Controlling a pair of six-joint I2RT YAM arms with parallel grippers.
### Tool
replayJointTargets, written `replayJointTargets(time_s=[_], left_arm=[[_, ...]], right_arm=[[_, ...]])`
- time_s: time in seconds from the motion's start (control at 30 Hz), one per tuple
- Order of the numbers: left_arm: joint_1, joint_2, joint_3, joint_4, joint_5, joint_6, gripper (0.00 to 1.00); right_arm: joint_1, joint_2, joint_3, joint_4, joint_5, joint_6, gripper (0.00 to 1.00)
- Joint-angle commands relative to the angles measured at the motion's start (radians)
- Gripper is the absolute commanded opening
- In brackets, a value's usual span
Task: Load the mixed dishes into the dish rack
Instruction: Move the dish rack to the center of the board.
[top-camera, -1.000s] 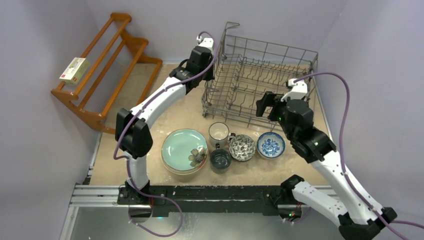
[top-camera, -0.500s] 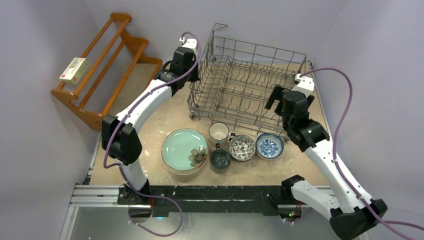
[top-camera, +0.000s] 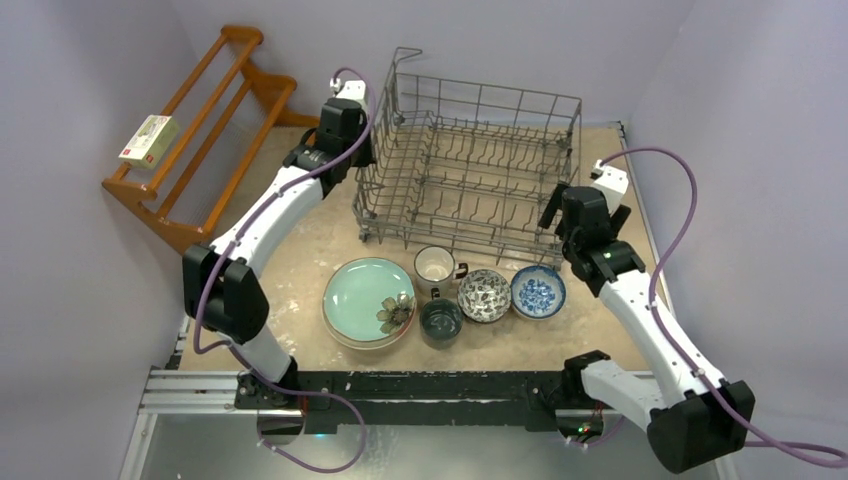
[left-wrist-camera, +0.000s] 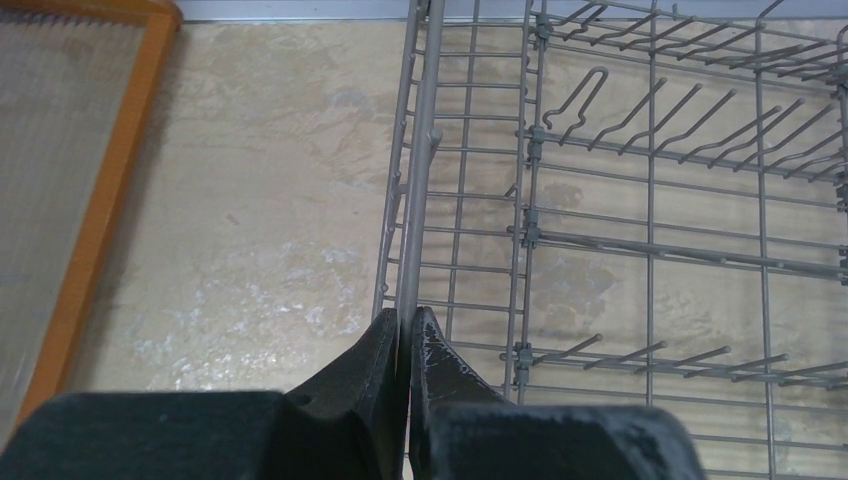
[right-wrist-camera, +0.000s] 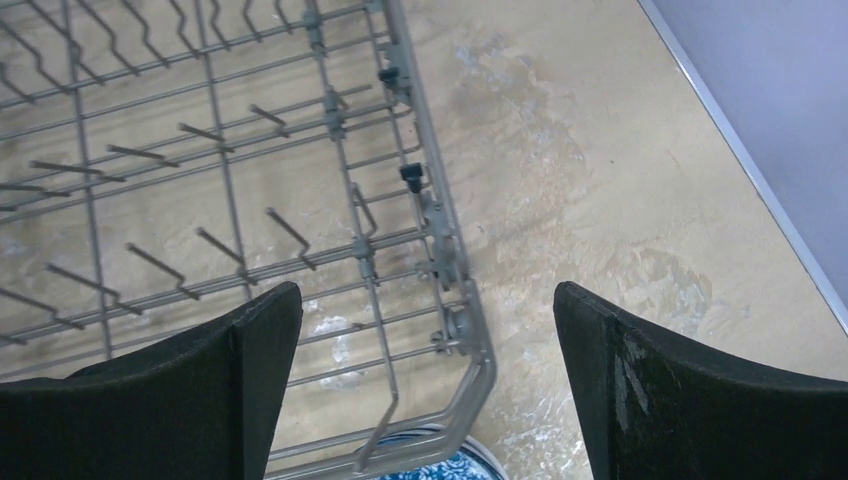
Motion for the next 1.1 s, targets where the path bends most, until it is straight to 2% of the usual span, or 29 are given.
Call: replayJointTargets(time_s=[0.0, 0.2, 0.43, 0.7, 0.87, 1.07], left_arm=[[0.045, -0.122, 0.002, 0.114, -0.179, 0.012, 0.00], [0.045, -0.158, -0.035, 0.136, -0.195, 0.021, 0.00], [0.045, -0.171, -0.050, 0.139, -0.190, 0.019, 0.00], [0.045, -0.185, -0.062, 0.141, -0.189, 0.021, 0.00], [0.045, -0.189, -0.066, 0.141, -0.191, 0.022, 0.00], [0.045, -0.192, -0.075, 0.138, -0.189, 0.011, 0.00]], right_arm=[[-0.028, 0.022, -0.017, 0.053, 0.000, 0.027, 0.97], [-0.083, 0.050, -0.038, 0.100, -0.077, 0.028, 0.91], [-0.133, 0.077, -0.051, 0.140, -0.154, 0.019, 0.74], [-0.146, 0.127, -0.065, 0.185, -0.210, 0.036, 0.62], [-0.150, 0.143, -0.084, 0.214, -0.217, 0.039, 0.43], [-0.154, 0.165, -0.083, 0.245, -0.228, 0.036, 0.05]])
